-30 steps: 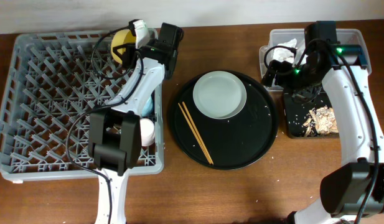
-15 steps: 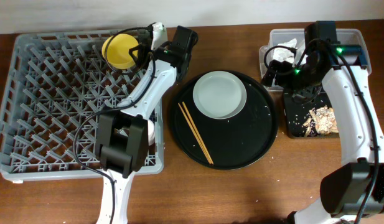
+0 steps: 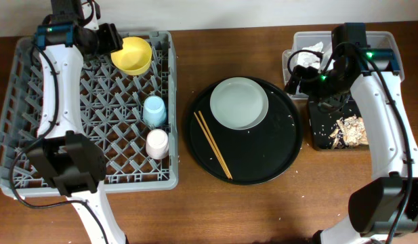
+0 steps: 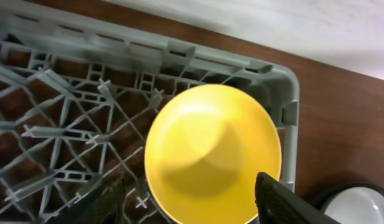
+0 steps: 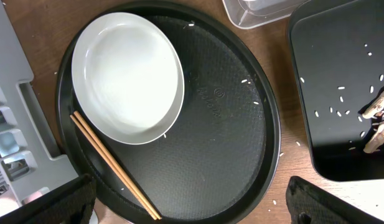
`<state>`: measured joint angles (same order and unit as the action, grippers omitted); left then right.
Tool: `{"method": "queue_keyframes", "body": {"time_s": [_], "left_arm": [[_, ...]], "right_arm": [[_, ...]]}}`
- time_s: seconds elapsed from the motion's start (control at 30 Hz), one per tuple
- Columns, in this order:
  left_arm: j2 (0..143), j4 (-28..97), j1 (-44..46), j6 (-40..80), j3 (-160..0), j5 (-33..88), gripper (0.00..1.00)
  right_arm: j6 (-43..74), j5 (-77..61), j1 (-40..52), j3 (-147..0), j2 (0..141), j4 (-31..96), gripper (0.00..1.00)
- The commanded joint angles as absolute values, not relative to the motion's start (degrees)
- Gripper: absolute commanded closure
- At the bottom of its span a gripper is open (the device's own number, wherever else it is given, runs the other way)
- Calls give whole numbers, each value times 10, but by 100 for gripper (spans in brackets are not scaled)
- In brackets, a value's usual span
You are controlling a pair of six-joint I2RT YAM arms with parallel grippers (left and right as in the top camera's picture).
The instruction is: Sort waste into correct bins and load items into the dishwasher rack
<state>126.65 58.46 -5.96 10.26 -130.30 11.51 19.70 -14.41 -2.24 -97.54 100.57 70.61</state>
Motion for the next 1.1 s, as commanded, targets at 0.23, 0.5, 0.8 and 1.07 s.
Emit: {"method": "queue_keyframes", "body": {"time_s": [0.23,0.5,0.8,1.07], "left_arm": [[1348,601,-62,94,-1303,76,57],[1349,575,-61,93,-1303,76,99],[1341,783,5,67,-1602,-258,99],[1353,700,163,88,-1504,-674,99]], "right_arm": [[198,-141,-18,-973,1008,706,2],[197,-141,-18,-973,1008,706,1],[197,-141,-18,-973,1008,706,2],[198,-141,-18,-973,1008,706,2]]}}
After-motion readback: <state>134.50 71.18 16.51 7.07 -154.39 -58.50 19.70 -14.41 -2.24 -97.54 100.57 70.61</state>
